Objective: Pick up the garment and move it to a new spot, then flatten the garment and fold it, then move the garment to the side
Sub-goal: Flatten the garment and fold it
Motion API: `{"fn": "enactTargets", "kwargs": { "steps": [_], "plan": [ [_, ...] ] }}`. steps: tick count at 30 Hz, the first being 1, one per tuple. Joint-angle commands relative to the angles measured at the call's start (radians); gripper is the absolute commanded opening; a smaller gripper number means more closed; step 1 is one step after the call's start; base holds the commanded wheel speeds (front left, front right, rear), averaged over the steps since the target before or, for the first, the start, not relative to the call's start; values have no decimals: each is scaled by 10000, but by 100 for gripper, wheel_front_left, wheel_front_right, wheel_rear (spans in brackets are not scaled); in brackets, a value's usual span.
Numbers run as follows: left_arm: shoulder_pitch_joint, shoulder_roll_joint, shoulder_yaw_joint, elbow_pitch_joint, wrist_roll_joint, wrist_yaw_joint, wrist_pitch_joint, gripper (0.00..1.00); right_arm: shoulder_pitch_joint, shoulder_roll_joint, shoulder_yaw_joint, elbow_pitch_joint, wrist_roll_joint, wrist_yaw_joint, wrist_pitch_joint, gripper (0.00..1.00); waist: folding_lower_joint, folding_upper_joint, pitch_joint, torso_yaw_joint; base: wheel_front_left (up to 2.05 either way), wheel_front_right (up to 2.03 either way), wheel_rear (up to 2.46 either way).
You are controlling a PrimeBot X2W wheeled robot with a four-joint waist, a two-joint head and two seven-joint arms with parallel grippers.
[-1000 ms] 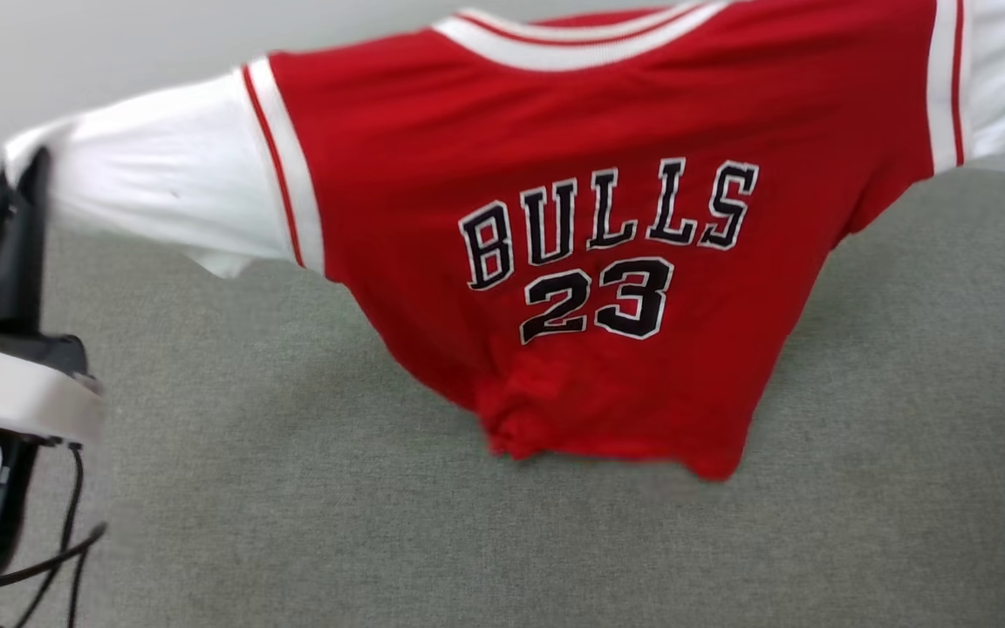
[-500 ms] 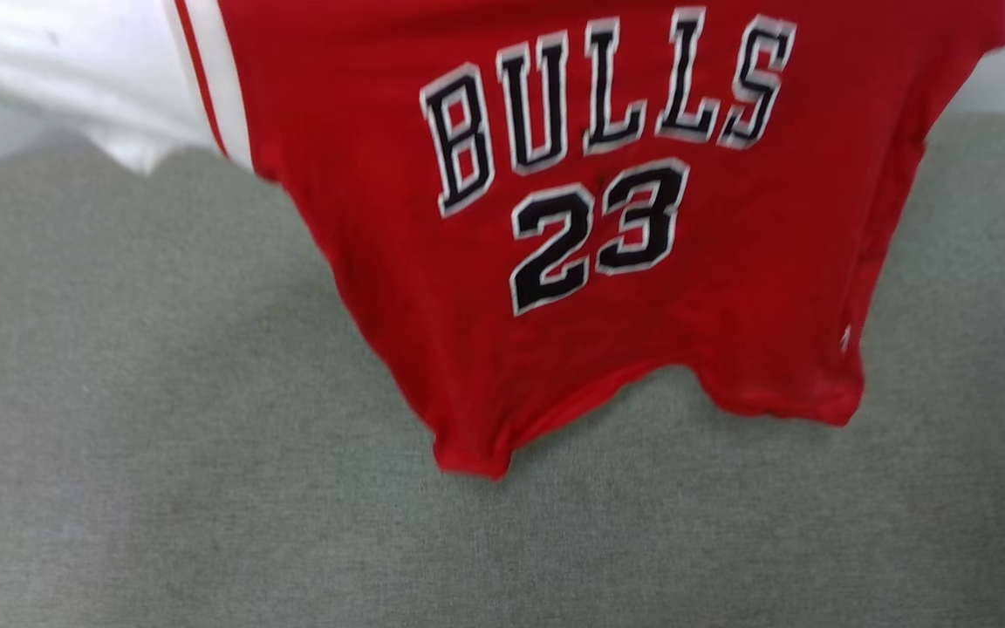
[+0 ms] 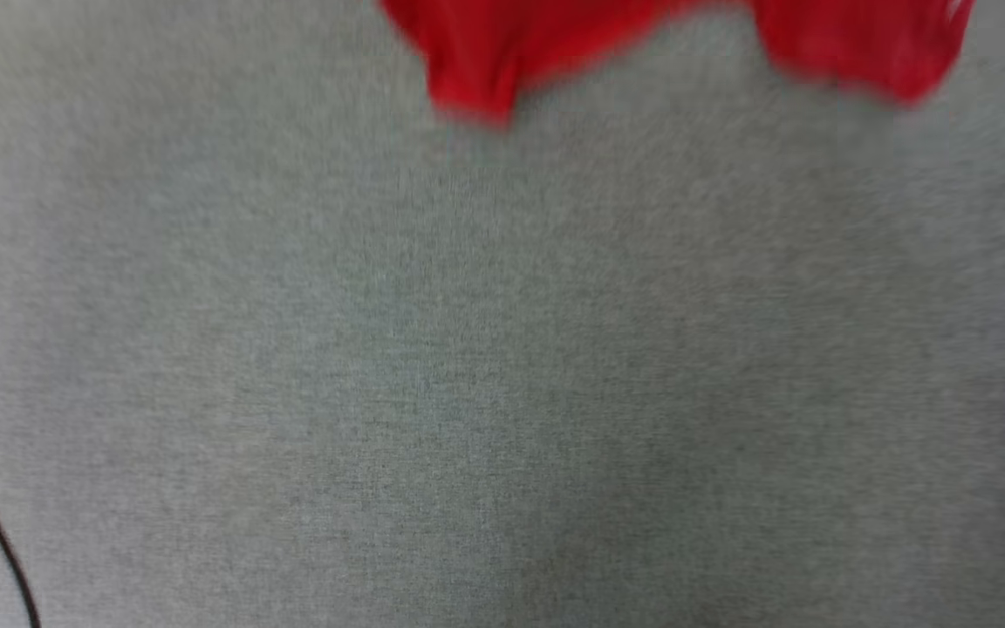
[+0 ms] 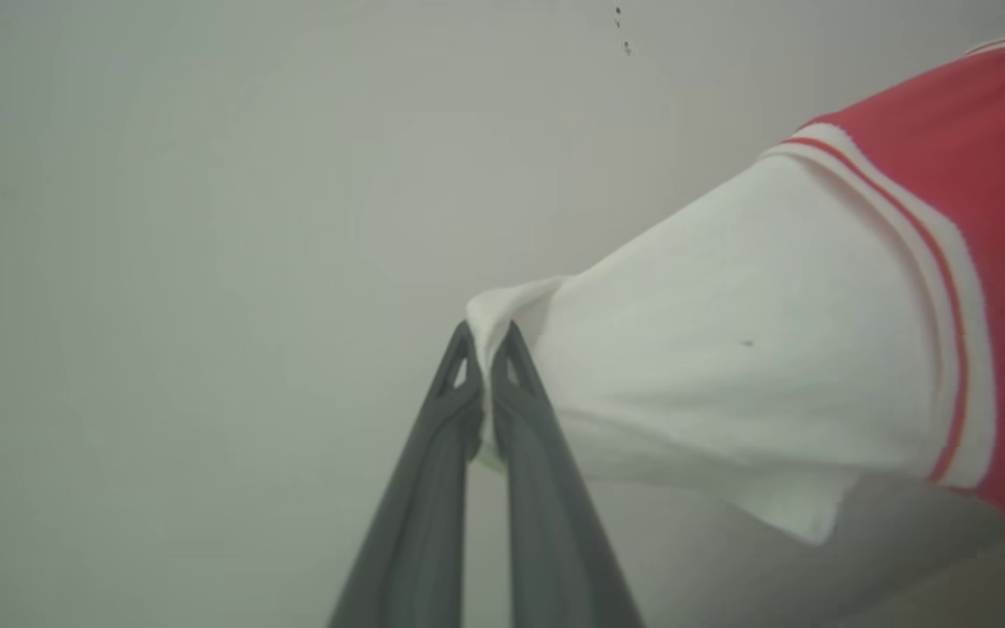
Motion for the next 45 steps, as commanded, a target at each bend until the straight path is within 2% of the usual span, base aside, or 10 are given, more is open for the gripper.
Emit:
{"fn": "enactTargets", "kwargs": {
  "steps": [1, 6, 7, 9, 11, 18, 24, 32, 39, 45],
  "plan": [
    [-1206, -28, -174, 769, 201, -25, -221, 0, -930, -153, -165, 532, -383, -41, -298, 0, -3, 0, 1261, 288, 0, 0, 0],
    [-3490, -479, -628, 2626, 411, -146, -1073, 0, -2555, -52, -405, 1882, -1292, -44, -897, 0, -3, 0, 1890, 448, 0, 0, 0],
    [-3490, -479, -628, 2626, 411, -146, -1073, 0, -2555, -52, -405, 1882, -1292, -44, -897, 0, -3, 0, 1890, 448, 0, 0, 0],
    [-4076, -898, -839, 3358, 171, -177, -1281, 0, -3087, 14, -763, 2361, -1513, -55, -1108, 0, -3, 0, 2048, 556, 0, 0, 0],
    [-4584, -1080, -1104, 3947, 207, -199, -1582, 0, -3419, 160, -1076, 2761, -1661, -55, -1313, 0, -3, 0, 2189, 658, 0, 0, 0],
    [-4407, -1758, -2230, 5717, -10, -257, -2784, 0, -2732, 679, -1271, 3718, -1712, -41, -1757, 0, -3, 0, 2160, 757, 0, 0, 0],
    [-2874, -2044, -3190, 6399, -651, -264, -3822, 0, -1125, 931, -1203, 4291, -1255, -30, -2079, 0, -3, 0, 1506, 846, 0, 0, 0],
    [183, -2321, -4106, 6297, -1408, -266, -4263, 0, 1830, 883, -669, 4557, -7, -29, -2263, 0, -3, 0, -83, 884, 0, 0, 0],
    [3418, -2463, -4575, 5739, -1789, -202, -4302, 0, 5048, 717, 170, 3849, 1746, -27, -2016, 0, -3, 0, -1669, 783, 0, 0, 0],
    [5817, -2389, -4883, 5222, -2261, -29, -4099, 0, 7759, 260, 1024, 2676, 3166, -27, -1408, 0, -3, 0, -2485, 644, 0, 0, 0]
  ]
}}
